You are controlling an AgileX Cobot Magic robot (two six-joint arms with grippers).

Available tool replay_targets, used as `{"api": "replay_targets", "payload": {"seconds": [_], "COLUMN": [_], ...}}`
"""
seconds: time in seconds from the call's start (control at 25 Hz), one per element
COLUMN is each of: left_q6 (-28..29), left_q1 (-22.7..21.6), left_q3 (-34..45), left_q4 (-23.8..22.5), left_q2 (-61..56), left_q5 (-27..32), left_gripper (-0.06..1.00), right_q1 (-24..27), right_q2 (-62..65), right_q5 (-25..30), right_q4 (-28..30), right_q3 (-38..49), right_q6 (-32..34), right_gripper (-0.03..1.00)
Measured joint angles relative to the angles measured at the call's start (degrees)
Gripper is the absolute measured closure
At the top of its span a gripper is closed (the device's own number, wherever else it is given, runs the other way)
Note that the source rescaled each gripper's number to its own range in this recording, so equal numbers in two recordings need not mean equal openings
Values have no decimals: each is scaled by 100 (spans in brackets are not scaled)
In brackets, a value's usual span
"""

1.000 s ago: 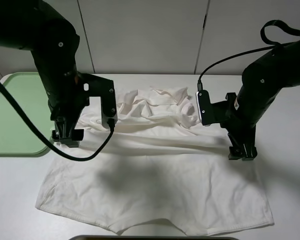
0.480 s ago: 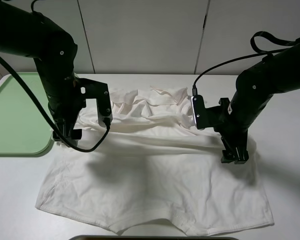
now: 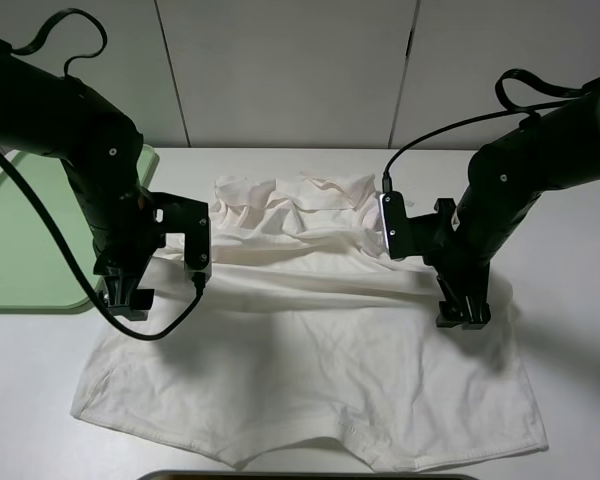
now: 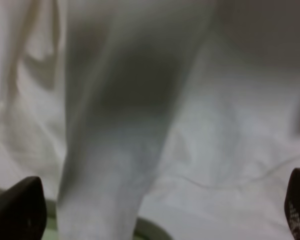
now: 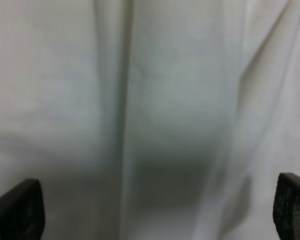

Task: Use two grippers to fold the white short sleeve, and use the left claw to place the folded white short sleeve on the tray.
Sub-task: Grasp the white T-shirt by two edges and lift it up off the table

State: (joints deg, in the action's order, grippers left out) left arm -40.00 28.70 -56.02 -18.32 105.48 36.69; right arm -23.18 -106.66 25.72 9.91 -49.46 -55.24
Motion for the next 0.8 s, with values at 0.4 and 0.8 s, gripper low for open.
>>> {"api": "replay_targets", "payload": {"seconds": [0.4, 0.8], "left_q6": [-13, -13], "left_q1": [0, 0], "left_q3": [35, 35], "left_q4": [-40, -47], "left_q2": [444, 446], "left_q5": [-484, -628], "left_gripper": [1, 24], "right_q1": [0, 0], "right_q2": [-243, -282], "right_q5": [-7, 19], "right_q4": [-18, -18], "right_q3": [-5, -29], "right_q6": [0, 0], "right_gripper": [-3, -3]}}
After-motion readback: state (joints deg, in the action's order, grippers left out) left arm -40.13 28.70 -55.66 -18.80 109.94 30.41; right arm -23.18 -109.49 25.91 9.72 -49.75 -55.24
